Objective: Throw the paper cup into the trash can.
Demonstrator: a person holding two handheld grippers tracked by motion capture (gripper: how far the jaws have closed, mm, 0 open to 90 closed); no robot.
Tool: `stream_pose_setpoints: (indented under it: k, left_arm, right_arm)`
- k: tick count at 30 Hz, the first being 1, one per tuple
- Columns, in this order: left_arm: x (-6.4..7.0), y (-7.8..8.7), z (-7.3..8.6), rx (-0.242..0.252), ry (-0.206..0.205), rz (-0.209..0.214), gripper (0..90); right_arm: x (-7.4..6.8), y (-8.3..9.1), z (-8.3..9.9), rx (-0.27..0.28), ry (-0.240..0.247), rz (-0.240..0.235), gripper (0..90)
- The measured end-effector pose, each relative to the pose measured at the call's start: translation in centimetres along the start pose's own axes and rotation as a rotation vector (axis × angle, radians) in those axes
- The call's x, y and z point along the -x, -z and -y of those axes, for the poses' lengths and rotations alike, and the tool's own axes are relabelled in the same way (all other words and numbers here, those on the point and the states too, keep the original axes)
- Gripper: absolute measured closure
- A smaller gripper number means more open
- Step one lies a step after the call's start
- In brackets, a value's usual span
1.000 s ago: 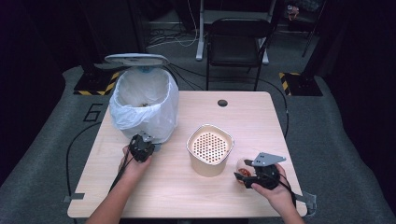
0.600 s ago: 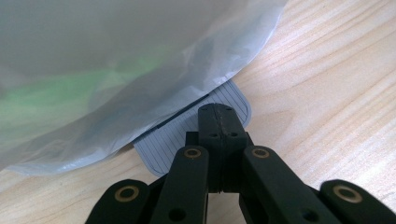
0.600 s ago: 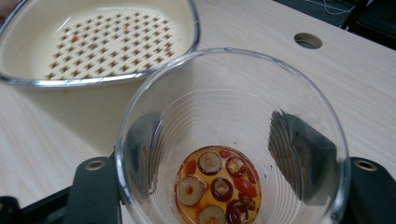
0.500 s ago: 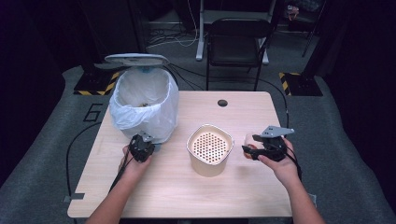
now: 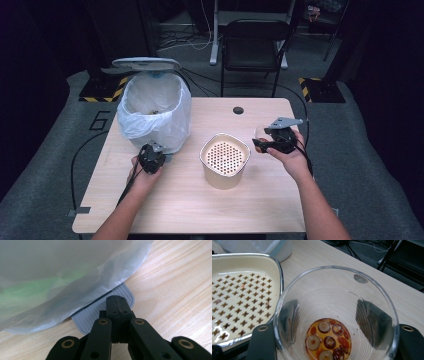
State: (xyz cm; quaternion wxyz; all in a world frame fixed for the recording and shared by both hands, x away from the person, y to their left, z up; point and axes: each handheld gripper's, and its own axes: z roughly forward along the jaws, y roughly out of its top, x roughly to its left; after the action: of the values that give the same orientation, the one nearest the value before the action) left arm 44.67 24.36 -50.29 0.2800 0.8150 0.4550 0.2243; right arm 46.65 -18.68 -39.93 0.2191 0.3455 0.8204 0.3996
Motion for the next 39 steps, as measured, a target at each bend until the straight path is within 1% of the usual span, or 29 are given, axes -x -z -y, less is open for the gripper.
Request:
stream_pose_setpoints:
  k: [2,3,5,6,7,9,11,12,14,19,21,22,23,24,27,28,29,31,33,34,35,36,39]
  left_arm:
    - [0.0,0.0,0.0,-0.003,-0.004,-0.002,90.0]
    - [0.0,0.0,0.0,-0.002,-0.005,-0.003,90.0]
    - [0.0,0.0,0.0,-0.002,-0.005,-0.002,90.0]
    - [0.0,0.0,0.0,-0.002,-0.008,-0.002,90.0]
    - [0.0,0.0,0.0,-0.001,-0.007,-0.001,90.0]
    - [0.0,0.0,0.0,0.0,-0.006,0.001,90.0]
    - [-0.1,0.0,0.0,0.0,-0.006,0.002,90.0]
    - [-0.1,0.0,0.0,0.001,-0.007,0.002,90.0]
    - [0.0,0.0,0.0,0.0,-0.006,0.0,90.0]
    - [0.0,0.0,0.0,0.0,-0.007,0.0,90.0]
    - [0.0,0.0,0.0,-0.001,-0.008,-0.002,90.0]
    - [0.0,0.0,0.0,0.001,-0.009,0.0,90.0]
    - [0.0,0.0,0.0,0.001,-0.009,0.0,90.0]
    - [-0.1,0.0,0.0,0.001,-0.007,0.002,90.0]
    - [0.0,0.0,0.0,-0.001,-0.008,-0.002,90.0]
    - [0.0,0.0,0.0,0.001,-0.01,-0.006,90.0]
    - [0.0,0.0,0.0,0.001,-0.01,-0.006,90.0]
    - [0.0,0.0,0.0,0.0,-0.01,-0.004,90.0]
    - [0.0,0.0,0.0,0.001,-0.008,0.0,90.0]
    - [0.0,0.0,0.0,0.001,-0.009,-0.001,90.0]
    - [0.0,0.0,0.0,0.001,-0.009,-0.001,90.0]
    - [0.0,0.0,0.0,-0.001,-0.012,-0.004,90.0]
    - [0.0,0.0,0.0,0.0,-0.013,-0.005,90.0]
  right_arm:
    - [0.0,-0.2,-0.3,0.0,0.008,0.005,34.5]
    - [0.0,-0.6,-0.8,-0.002,0.025,0.014,34.5]
    - [0.0,-0.8,-1.1,0.001,0.034,0.018,34.5]
    - [-0.1,-1.0,-1.4,0.0,0.049,0.024,34.5]
    - [-0.2,-1.2,-1.7,0.011,0.053,0.031,34.5]
    - [-0.3,-1.5,-2.3,0.016,0.086,0.035,34.5]
    - [-0.5,-1.8,-2.8,0.025,0.103,0.04,34.4]
    - [-0.7,-1.9,-3.2,0.043,0.122,0.039,34.4]
    - [-0.9,-2.1,-3.4,0.05,0.127,0.043,34.4]
    - [-1.6,-2.5,-4.2,0.092,0.174,0.039,33.9]
    - [-1.9,-2.4,-4.5,0.119,0.221,0.041,33.8]
    - [-2.2,-2.3,-4.7,0.146,0.255,0.041,33.9]
    - [-2.2,-2.3,-4.7,0.146,0.255,0.041,33.9]
    - [-2.3,-2.2,-4.8,0.163,0.264,0.037,33.9]
    - [-2.7,-2.1,-5.1,0.168,0.288,0.04,34.0]
    - [-2.8,-2.1,-5.2,0.173,0.314,0.041,34.3]
    - [-2.8,-2.1,-5.2,0.173,0.314,0.041,34.3]
    - [-3.1,-2.0,-5.2,0.178,0.346,0.039,34.8]
    - [-3.5,-2.0,-5.3,0.194,0.388,0.036,35.1]
    - [-3.7,-2.0,-5.3,0.195,0.409,0.044,35.1]
    - [-3.7,-2.0,-5.3,0.195,0.409,0.044,35.1]
    - [-3.9,-2.0,-5.3,0.197,0.43,0.05,35.2]
    - [-4.7,-2.1,-5.2,0.195,0.515,0.083,35.2]
